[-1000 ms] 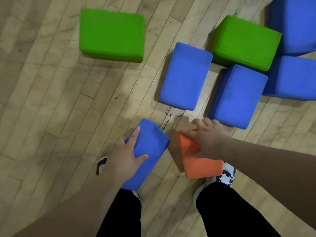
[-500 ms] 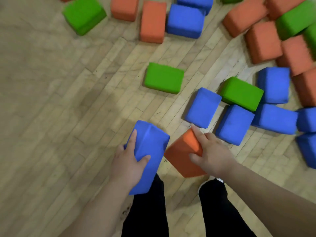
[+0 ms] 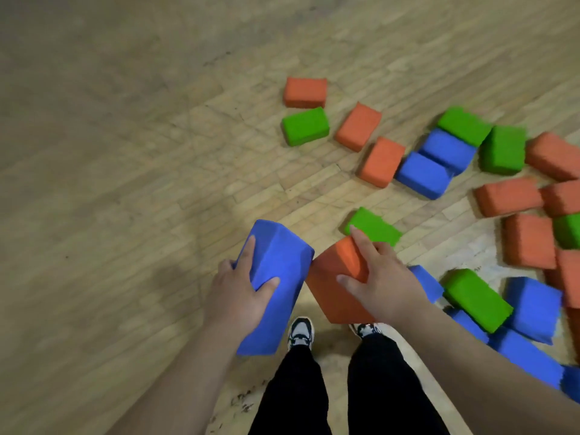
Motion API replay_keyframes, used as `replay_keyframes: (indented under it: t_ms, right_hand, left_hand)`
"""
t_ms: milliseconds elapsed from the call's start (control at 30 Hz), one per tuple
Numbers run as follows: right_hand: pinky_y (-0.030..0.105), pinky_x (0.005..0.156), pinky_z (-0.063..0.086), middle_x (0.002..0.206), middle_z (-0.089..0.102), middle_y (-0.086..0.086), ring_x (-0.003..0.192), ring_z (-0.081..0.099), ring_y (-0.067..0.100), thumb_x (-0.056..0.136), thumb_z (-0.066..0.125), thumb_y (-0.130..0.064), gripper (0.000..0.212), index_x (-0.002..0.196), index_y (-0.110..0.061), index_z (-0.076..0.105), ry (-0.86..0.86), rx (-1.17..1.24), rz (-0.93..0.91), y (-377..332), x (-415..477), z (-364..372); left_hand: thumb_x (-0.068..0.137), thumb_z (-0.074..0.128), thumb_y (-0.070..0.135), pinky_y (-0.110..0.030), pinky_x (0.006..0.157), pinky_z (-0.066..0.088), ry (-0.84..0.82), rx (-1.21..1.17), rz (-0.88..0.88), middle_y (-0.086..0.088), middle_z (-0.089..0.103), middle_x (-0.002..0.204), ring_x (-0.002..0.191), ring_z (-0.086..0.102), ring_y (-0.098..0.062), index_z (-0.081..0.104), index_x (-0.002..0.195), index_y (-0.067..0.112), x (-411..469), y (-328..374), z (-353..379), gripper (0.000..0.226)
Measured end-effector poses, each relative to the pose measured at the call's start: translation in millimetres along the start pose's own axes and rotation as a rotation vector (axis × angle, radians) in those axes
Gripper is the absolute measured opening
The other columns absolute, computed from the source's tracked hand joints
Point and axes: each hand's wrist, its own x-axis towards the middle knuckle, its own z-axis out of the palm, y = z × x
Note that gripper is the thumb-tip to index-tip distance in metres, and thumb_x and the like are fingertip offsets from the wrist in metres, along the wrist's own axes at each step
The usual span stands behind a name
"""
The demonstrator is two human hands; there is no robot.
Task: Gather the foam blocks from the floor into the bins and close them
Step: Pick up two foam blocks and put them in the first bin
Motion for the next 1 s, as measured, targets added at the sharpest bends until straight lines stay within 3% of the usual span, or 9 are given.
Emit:
replay_keyframes:
  t_ms: [133,267,467,600,767,1000]
  right_hand:
    - [0.040,0.095,0.046,0.133,0.043,0.002,0.122,0.054,0.030,0.086,0.065,-0.055,0.092,0.158,-0.052,0.008,-0.091,-0.121,-0.154,-32.0,18.5,-31.9]
    - [0.039,0.094,0.047,0.132,0.043,0.002,0.118,0.057,0.030,0.087,0.064,-0.052,0.091,0.159,-0.050,0.008,-0.215,-0.266,-0.337,-60.7,31.6,-57.4]
    - [0.040,0.094,0.050,0.136,0.042,0.000,0.116,0.058,0.027,0.086,0.065,-0.057,0.091,0.156,-0.053,0.007,-0.389,-0.492,-0.626,-114.7,33.2,-61.3]
    - [0.041,0.088,0.053,0.139,0.041,-0.004,0.114,0.057,0.024,0.086,0.065,-0.060,0.090,0.154,-0.057,0.005,-0.488,-0.574,-0.818,-170.4,9.3,-26.0]
    - [0.045,0.098,0.049,0.147,0.038,0.000,0.125,0.054,0.026,0.086,0.064,-0.062,0.092,0.155,-0.055,0.003,-0.596,-0.666,-1.067,-233.7,-61.5,46.3]
    - [0.041,0.100,0.047,0.147,0.037,0.000,0.125,0.052,0.022,0.088,0.067,-0.057,0.094,0.158,-0.051,0.004,-0.743,-0.725,-1.292,-300.0,-185.9,146.5]
  left_hand:
    - [0.093,0.054,0.066,-0.032,0.086,0.044,0.106,-0.055,-0.134,0.007,0.036,0.124,0.106,0.042,-0.014,-0.007,0.155,0.059,-30.2,6.7,-22.6,0.088]
    - [0.092,0.057,0.066,-0.037,0.094,0.047,0.215,-0.193,-0.296,0.004,0.039,0.128,0.117,0.047,-0.019,-0.003,0.156,0.058,-78.1,8.3,-17.9,0.088]
    - [0.092,0.055,0.067,-0.038,0.091,0.049,0.318,-0.375,-0.545,0.005,0.037,0.121,0.107,0.052,-0.020,-0.006,0.157,0.055,-154.6,-4.0,6.3,0.090]
    - [0.090,0.057,0.068,-0.037,0.089,0.049,0.489,-0.540,-0.718,0.005,0.039,0.120,0.104,0.053,-0.018,-0.001,0.156,0.059,-215.9,-26.9,24.2,0.089]
    - [0.092,0.057,0.067,-0.033,0.086,0.048,0.628,-0.665,-0.932,0.006,0.038,0.119,0.102,0.053,-0.015,-0.002,0.156,0.059,-295.7,-65.1,43.3,0.088]
    - [0.091,0.055,0.070,-0.036,0.086,0.049,0.765,-0.747,-1.159,0.004,0.040,0.119,0.102,0.054,-0.019,-0.003,0.156,0.059,-408.2,-139.1,65.5,0.087]
